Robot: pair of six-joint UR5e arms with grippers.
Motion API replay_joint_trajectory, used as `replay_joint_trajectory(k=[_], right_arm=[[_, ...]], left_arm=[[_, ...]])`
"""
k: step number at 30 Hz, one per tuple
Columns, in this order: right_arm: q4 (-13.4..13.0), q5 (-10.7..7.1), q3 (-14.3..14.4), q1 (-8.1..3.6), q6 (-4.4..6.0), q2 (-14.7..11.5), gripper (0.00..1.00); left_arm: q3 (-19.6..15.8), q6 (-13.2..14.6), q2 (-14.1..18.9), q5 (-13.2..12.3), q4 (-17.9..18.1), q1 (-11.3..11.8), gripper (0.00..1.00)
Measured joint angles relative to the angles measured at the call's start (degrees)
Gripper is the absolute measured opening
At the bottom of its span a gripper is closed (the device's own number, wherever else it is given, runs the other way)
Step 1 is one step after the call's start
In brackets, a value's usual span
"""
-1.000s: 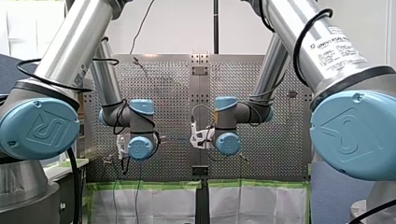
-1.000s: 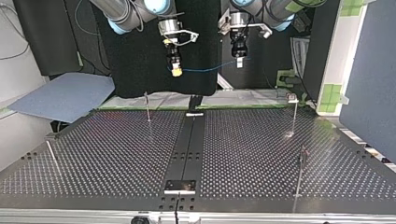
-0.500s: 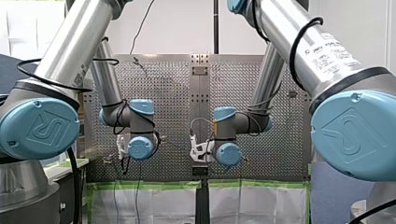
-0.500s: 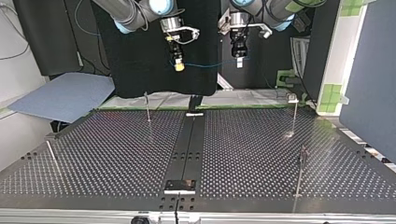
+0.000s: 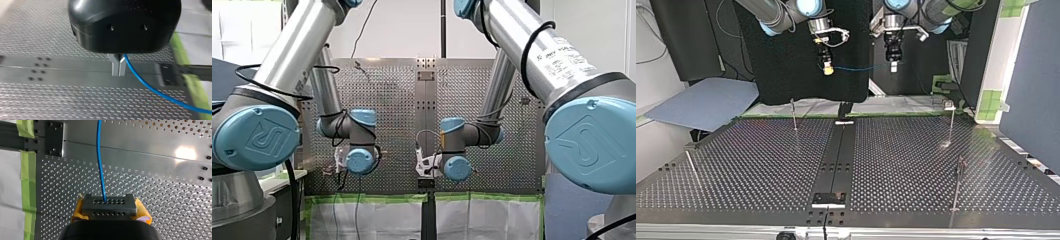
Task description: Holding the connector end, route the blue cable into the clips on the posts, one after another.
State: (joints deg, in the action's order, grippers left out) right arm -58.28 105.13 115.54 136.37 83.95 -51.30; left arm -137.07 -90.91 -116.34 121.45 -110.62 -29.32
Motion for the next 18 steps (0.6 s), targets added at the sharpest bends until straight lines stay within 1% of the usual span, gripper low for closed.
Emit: replay_joint_trajectory(k=[2, 6, 18], right_arm=[[0.0, 0.00, 0.0, 0.00, 0.00, 0.0, 0.00], [0.0, 0.00, 0.0, 0.00, 0.00, 0.0, 0.00], [0.0, 0.00, 0.0, 0.00, 0.00, 0.0, 0.00]], left_arm=[[0.0, 0.7, -0.7, -0.3, -1.1, 0.4, 0.00], [0.0, 1.2, -1.2, -0.5, -2.1, 0.6, 0.00], [0.0, 1.4, -1.3, -0.6, -2.4, 0.6, 0.00]])
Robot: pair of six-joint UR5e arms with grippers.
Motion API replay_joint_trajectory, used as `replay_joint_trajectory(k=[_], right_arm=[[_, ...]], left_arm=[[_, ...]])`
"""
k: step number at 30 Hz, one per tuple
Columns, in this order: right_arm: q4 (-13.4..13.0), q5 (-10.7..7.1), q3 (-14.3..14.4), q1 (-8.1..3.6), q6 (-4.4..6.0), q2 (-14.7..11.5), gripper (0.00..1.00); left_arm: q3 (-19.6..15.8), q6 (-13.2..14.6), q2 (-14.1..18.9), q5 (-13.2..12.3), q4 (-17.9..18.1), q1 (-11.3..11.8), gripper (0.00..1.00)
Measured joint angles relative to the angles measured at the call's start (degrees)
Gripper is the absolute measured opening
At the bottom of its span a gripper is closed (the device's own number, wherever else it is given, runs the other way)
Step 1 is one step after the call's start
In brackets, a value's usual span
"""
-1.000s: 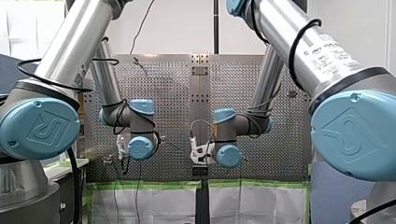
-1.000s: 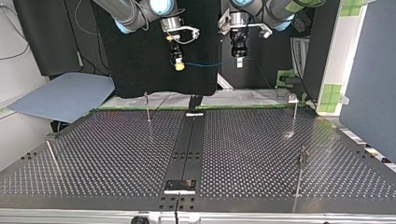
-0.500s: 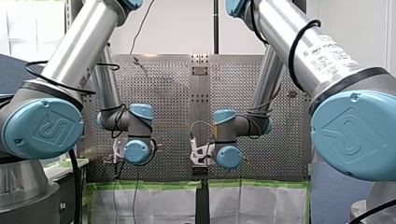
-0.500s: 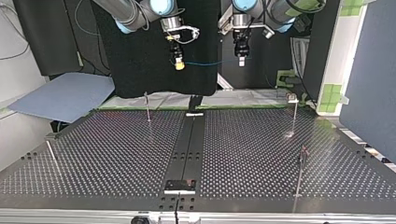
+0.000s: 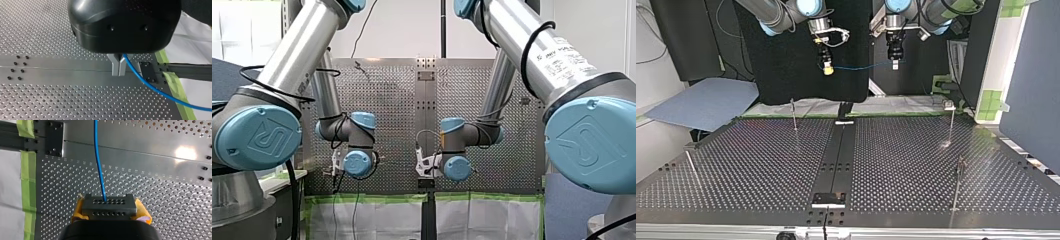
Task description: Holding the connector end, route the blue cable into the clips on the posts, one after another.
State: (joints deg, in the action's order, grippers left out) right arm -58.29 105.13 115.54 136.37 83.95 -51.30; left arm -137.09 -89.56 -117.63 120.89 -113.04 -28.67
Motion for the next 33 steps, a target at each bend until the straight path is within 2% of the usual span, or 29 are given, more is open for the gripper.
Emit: replay_joint_trajectory(k=[3, 6, 10, 13, 20, 25, 33], right_arm=[[0.0, 0.04, 0.0, 0.03, 0.02, 0.0, 0.00], [0.6, 0.63, -0.6, 0.64, 0.22, -0.6, 0.00], [2.2, 2.16, -2.2, 2.16, 1.43, -2.2, 0.00], [3.5, 2.39, -3.3, 2.77, 2.68, -3.5, 0.00], [6.6, 0.15, -4.7, 2.67, 5.27, -6.6, 0.00], [9.2, -0.90, -5.3, 2.57, 5.67, -9.2, 0.00], [13.0, -3.00, -7.6, 2.47, 5.83, -12.9, 0.00]], left_arm=[[0.0, 0.2, 0.0, 0.2, 0.0, 0.1, 0.00], [0.2, 0.3, 0.8, 0.6, -0.1, 0.2, 0.00], [0.3, 0.1, 2.4, 0.9, -0.7, 0.3, 0.00], [0.3, -0.1, 3.9, 0.9, -1.9, 0.5, 0.00], [0.3, -1.2, 7.6, 1.1, -5.4, 1.2, 0.00], [0.3, -2.7, 10.3, 1.1, -8.1, 1.8, 0.00], [0.3, -3.0, 14.3, 1.1, -12.1, 2.4, 0.00]])
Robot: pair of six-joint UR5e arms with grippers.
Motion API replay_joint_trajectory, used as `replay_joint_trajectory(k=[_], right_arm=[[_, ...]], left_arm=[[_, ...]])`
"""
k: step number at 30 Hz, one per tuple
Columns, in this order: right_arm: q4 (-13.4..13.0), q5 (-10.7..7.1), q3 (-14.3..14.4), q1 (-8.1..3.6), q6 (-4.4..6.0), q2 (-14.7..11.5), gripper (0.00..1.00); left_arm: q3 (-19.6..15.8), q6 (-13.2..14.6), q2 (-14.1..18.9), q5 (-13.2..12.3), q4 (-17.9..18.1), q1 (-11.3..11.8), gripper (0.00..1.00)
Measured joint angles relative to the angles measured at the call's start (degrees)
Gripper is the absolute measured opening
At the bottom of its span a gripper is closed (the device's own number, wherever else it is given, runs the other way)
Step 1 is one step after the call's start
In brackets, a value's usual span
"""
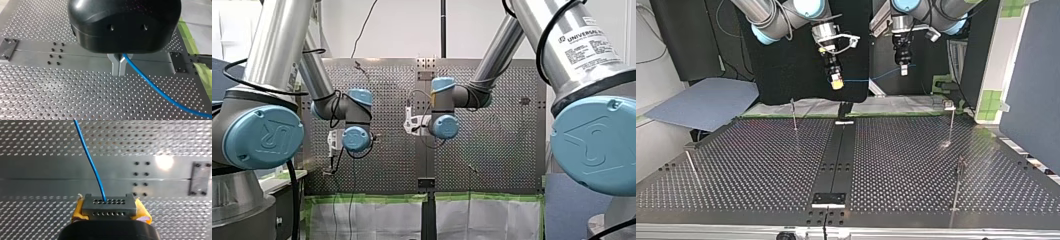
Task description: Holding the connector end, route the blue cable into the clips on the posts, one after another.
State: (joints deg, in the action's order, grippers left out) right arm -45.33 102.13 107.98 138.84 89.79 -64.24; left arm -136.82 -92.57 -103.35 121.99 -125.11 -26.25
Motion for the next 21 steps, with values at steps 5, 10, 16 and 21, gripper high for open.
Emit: replay_joint_trajectory(k=[5, 10, 16, 21], right_arm=[[2.7, -1.51, -2.2, -0.10, 0.47, -2.7, 0.00], [5.3, -2.66, -4.6, -0.10, 0.63, -5.3, 0.00], [7.9, -3.19, -6.7, -0.11, 0.80, -8.1, 0.00], [8.9, -3.23, -7.1, -0.11, 0.84, -10.2, 0.00]], left_arm=[[0.0, -0.1, 2.8, 0.0, -2.8, 0.5, 0.00], [0.2, -0.5, 5.3, -0.1, -5.3, 0.9, 0.00], [2.2, -2.6, 7.8, -0.3, -7.8, 1.8, 0.00], [4.6, -4.9, 10.1, -0.2, -10.2, 2.4, 0.00]])
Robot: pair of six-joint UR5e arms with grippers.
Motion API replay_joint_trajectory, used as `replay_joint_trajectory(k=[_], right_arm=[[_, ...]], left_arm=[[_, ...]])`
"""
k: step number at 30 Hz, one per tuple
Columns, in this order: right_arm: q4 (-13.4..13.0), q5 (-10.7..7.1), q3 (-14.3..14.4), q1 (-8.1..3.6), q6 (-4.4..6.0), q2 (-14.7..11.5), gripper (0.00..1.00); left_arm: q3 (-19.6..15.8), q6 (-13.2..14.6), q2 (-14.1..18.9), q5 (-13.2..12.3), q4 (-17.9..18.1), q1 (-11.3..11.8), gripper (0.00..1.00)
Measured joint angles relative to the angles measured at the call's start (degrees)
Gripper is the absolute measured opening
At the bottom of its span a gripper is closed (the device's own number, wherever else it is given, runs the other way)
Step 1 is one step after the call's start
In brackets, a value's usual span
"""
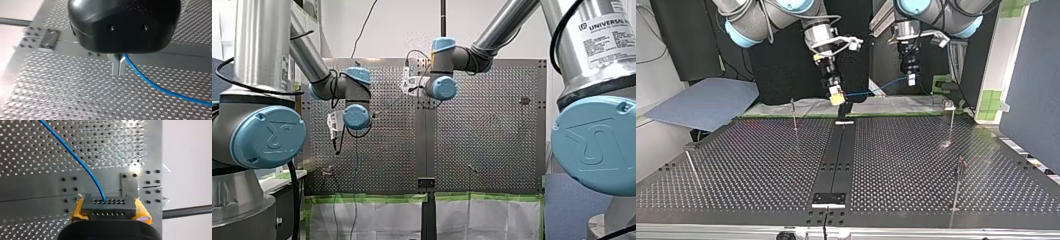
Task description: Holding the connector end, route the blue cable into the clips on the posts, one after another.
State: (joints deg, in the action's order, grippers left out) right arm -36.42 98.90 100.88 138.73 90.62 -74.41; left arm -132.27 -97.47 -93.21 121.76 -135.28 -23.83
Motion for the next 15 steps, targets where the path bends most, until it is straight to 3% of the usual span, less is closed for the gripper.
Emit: replay_joint_trajectory(k=[8, 15], right_arm=[[0.3, -0.23, -0.4, 0.01, 0.06, -0.6, 0.00], [0.5, -1.31, -1.6, 0.01, 1.07, -0.6, 0.00]], left_arm=[[4.3, -4.1, 4.3, 0.2, -4.3, 1.4, 0.00], [7.8, -4.9, 7.8, -0.2, -7.8, 2.6, 0.00]])
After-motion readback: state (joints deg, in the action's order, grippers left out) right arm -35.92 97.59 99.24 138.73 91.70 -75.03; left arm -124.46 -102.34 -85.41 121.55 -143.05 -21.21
